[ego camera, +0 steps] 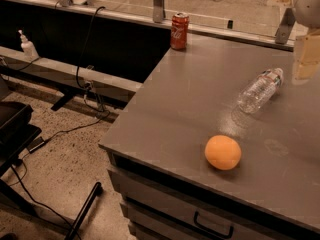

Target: Move water bottle near coke can

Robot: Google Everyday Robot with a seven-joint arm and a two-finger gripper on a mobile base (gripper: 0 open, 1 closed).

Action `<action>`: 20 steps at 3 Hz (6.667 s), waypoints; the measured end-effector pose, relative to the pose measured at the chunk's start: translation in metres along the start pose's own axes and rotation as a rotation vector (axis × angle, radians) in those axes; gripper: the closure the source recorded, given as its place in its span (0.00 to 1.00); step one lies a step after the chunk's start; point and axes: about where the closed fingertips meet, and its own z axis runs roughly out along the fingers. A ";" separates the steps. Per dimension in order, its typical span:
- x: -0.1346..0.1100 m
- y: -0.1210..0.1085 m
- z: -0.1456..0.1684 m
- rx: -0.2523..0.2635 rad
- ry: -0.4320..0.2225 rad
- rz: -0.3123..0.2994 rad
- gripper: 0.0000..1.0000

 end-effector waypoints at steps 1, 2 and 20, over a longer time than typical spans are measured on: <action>-0.003 -0.005 0.002 0.019 0.039 -0.043 0.00; 0.038 -0.019 0.012 0.018 0.158 -0.177 0.00; -0.058 -0.081 0.123 0.516 -0.558 -0.484 1.00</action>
Offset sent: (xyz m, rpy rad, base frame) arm 0.0504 -0.0756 0.0037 -0.4070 -0.0446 0.2234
